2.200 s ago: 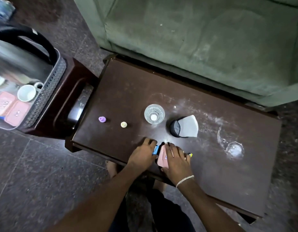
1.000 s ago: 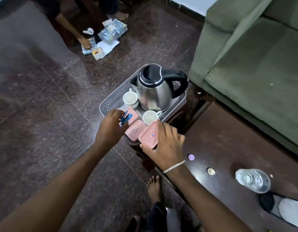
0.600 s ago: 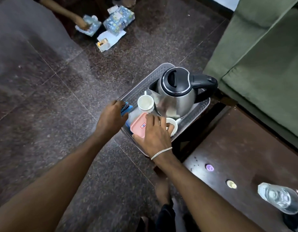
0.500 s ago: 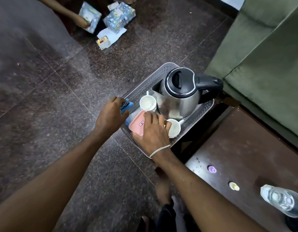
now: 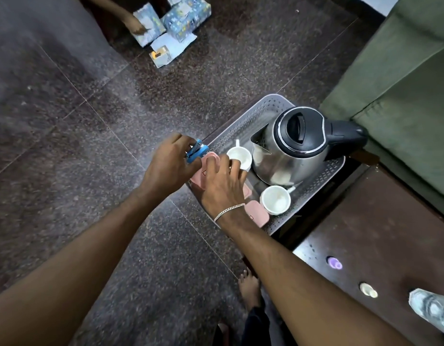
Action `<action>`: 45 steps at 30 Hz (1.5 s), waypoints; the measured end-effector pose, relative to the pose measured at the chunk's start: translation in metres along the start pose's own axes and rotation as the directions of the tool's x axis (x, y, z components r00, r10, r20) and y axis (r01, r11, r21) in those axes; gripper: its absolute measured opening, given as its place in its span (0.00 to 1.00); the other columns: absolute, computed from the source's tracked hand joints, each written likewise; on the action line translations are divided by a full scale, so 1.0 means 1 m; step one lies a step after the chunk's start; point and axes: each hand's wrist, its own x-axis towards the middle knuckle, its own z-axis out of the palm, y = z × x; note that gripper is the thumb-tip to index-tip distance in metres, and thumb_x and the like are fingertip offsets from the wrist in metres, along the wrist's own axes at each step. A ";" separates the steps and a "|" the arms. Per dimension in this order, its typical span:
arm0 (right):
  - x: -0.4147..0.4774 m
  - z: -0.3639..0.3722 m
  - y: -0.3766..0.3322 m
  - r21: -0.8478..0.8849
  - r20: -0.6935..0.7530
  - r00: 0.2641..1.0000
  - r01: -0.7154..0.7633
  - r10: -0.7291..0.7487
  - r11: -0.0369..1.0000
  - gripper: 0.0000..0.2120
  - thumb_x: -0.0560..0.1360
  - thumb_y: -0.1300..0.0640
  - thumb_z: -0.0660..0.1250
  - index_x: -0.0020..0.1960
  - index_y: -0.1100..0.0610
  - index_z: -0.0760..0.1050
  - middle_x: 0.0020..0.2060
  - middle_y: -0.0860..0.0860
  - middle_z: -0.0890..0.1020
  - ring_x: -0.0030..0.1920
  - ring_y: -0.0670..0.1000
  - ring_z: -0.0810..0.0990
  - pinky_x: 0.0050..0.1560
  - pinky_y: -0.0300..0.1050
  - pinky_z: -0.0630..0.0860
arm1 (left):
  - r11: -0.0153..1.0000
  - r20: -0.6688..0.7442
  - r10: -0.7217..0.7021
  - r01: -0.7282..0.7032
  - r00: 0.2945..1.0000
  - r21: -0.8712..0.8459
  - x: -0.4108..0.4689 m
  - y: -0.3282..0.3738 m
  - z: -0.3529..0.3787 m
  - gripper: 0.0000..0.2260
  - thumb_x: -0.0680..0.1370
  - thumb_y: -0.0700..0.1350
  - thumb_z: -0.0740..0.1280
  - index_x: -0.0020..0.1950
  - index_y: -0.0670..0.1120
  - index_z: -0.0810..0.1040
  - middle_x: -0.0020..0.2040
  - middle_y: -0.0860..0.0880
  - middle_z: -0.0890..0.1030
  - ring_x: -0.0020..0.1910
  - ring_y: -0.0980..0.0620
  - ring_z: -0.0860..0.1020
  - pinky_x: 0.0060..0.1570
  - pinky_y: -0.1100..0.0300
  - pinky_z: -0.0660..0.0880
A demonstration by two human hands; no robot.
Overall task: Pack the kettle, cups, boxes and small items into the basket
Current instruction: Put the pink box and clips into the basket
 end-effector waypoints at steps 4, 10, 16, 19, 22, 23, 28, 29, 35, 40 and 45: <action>0.003 0.007 -0.002 -0.024 0.007 1.000 -0.013 0.013 1.000 0.20 0.74 0.41 0.67 0.57 0.55 0.72 0.54 0.55 0.73 0.53 0.60 0.72 0.48 0.57 0.66 | 1.000 0.019 0.002 -0.002 1.000 -0.011 -0.001 -0.003 0.003 0.16 0.73 0.44 0.77 0.59 0.41 0.83 0.49 0.46 0.79 0.43 0.49 0.78 0.42 0.55 0.75; 0.002 0.012 0.000 -0.078 0.028 1.000 0.003 -0.001 0.997 0.13 0.78 0.49 0.61 0.59 0.54 0.72 0.61 0.54 0.75 0.61 0.58 0.69 0.55 0.60 0.64 | 0.999 0.068 -0.045 0.046 0.997 -0.017 -0.006 -0.008 0.012 0.16 0.73 0.46 0.77 0.57 0.41 0.83 0.49 0.46 0.80 0.43 0.47 0.79 0.41 0.55 0.75; -0.001 0.010 0.008 -0.088 0.105 0.994 0.052 -0.042 0.995 0.17 0.78 0.44 0.65 0.59 0.54 0.76 0.69 0.53 0.72 0.69 0.60 0.65 0.57 0.60 0.63 | 0.997 0.089 -0.073 0.074 0.993 -0.007 -0.009 -0.007 0.017 0.16 0.73 0.47 0.78 0.57 0.42 0.83 0.48 0.48 0.79 0.43 0.48 0.79 0.42 0.54 0.77; -0.006 0.006 0.014 -0.095 0.137 0.989 0.071 -0.058 0.993 0.15 0.77 0.50 0.63 0.61 0.54 0.78 0.73 0.53 0.68 0.70 0.60 0.63 0.58 0.60 0.60 | 0.997 0.124 -0.082 0.082 0.989 0.003 -0.010 -0.004 0.021 0.17 0.73 0.46 0.78 0.58 0.41 0.82 0.50 0.45 0.81 0.45 0.44 0.81 0.46 0.48 0.80; -0.016 -0.002 0.020 -0.059 0.105 0.993 0.052 -0.046 0.997 0.13 0.78 0.51 0.63 0.58 0.55 0.79 0.73 0.53 0.70 0.69 0.61 0.66 0.58 0.61 0.60 | 0.996 0.142 -0.082 0.079 0.986 0.032 -0.012 -0.001 0.026 0.18 0.72 0.47 0.78 0.58 0.42 0.82 0.51 0.45 0.81 0.45 0.43 0.81 0.46 0.50 0.80; -0.020 -0.005 0.022 -0.044 0.085 0.995 0.046 -0.042 0.998 0.13 0.78 0.51 0.64 0.57 0.55 0.80 0.72 0.53 0.72 0.69 0.61 0.67 0.58 0.62 0.62 | 0.996 0.150 -0.084 0.079 0.985 0.038 -0.013 0.000 0.028 0.18 0.72 0.48 0.78 0.58 0.42 0.82 0.51 0.45 0.81 0.46 0.43 0.81 0.45 0.51 0.80; -0.041 -0.017 0.036 -0.003 -0.005 1.000 0.026 -0.026 1.000 0.15 0.75 0.48 0.66 0.57 0.56 0.81 0.68 0.54 0.75 0.65 0.59 0.69 0.56 0.59 0.67 | 0.991 0.188 -0.126 0.116 0.974 0.065 -0.018 0.001 0.037 0.17 0.72 0.45 0.78 0.58 0.40 0.82 0.53 0.42 0.82 0.47 0.42 0.82 0.47 0.49 0.80; -0.046 -0.019 0.040 0.001 -0.022 0.999 0.034 -0.034 0.999 0.15 0.75 0.49 0.67 0.57 0.56 0.81 0.67 0.54 0.76 0.64 0.60 0.70 0.55 0.59 0.66 | 0.991 0.187 -0.127 0.115 0.974 0.073 -0.019 0.001 0.039 0.17 0.72 0.44 0.78 0.57 0.39 0.82 0.52 0.41 0.82 0.47 0.41 0.82 0.47 0.49 0.80; -0.072 -0.032 0.068 0.036 -0.117 0.993 0.036 -0.032 0.999 0.18 0.73 0.50 0.67 0.61 0.55 0.78 0.63 0.54 0.77 0.60 0.60 0.73 0.53 0.58 0.69 | 0.979 0.160 -0.160 0.136 0.974 0.149 -0.035 0.014 0.042 0.18 0.75 0.44 0.76 0.61 0.38 0.79 0.57 0.39 0.78 0.51 0.36 0.80 0.49 0.46 0.78; -0.116 -0.052 0.115 0.053 -0.189 0.982 0.004 0.007 0.999 0.18 0.75 0.48 0.66 0.62 0.54 0.77 0.62 0.54 0.77 0.58 0.59 0.74 0.51 0.57 0.69 | 0.980 -0.014 0.043 -0.039 0.999 0.194 -0.066 0.057 0.048 0.22 0.74 0.42 0.77 0.64 0.38 0.77 0.59 0.38 0.77 0.54 0.36 0.78 0.53 0.47 0.75; -0.192 -0.068 0.183 0.040 -0.201 0.975 -0.091 0.098 0.995 0.18 0.76 0.47 0.65 0.63 0.53 0.77 0.61 0.52 0.77 0.57 0.58 0.74 0.50 0.55 0.68 | 0.954 0.060 0.281 -0.285 0.958 0.092 -0.112 0.134 0.088 0.19 0.78 0.48 0.71 0.64 0.41 0.75 0.55 0.41 0.75 0.48 0.39 0.78 0.48 0.48 0.78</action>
